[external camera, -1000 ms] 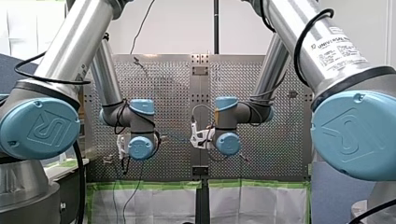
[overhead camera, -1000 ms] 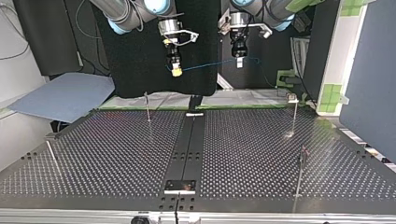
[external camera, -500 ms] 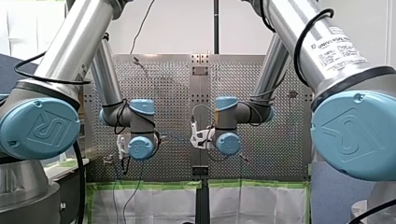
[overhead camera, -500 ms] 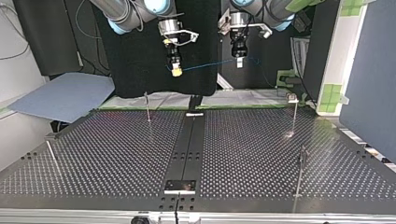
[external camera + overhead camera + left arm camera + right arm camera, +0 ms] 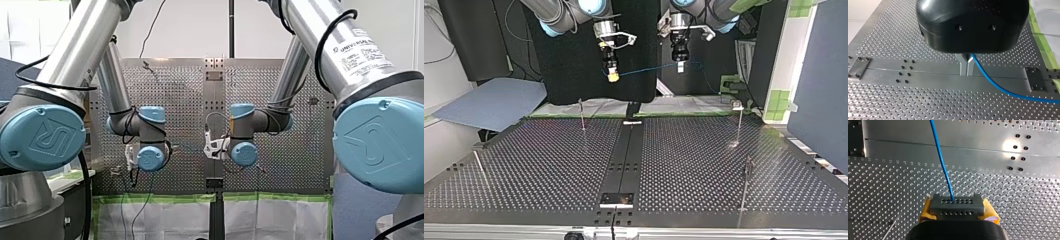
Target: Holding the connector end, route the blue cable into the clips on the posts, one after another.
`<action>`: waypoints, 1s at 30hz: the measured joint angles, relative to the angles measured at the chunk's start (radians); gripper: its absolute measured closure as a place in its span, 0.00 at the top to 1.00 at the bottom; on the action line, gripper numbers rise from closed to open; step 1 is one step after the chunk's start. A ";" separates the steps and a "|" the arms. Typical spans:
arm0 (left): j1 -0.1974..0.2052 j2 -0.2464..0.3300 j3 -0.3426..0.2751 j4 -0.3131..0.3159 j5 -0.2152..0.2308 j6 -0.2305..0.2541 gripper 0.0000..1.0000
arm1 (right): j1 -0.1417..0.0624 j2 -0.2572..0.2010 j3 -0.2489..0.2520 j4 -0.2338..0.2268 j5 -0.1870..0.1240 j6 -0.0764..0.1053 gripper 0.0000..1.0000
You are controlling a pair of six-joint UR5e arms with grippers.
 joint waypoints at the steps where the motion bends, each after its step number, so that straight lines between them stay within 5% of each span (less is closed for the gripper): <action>1: 0.000 0.000 0.000 0.000 0.000 0.000 0.02 | 0.000 0.000 0.000 0.000 0.000 0.000 0.00; 21: 0.003 -0.006 -0.001 -0.009 0.007 0.006 0.02 | 0.001 0.000 0.001 0.002 0.001 -0.001 0.00; 30: 0.006 -0.013 -0.002 -0.043 0.014 0.011 0.02 | 0.046 0.026 0.019 0.024 0.012 -0.003 0.00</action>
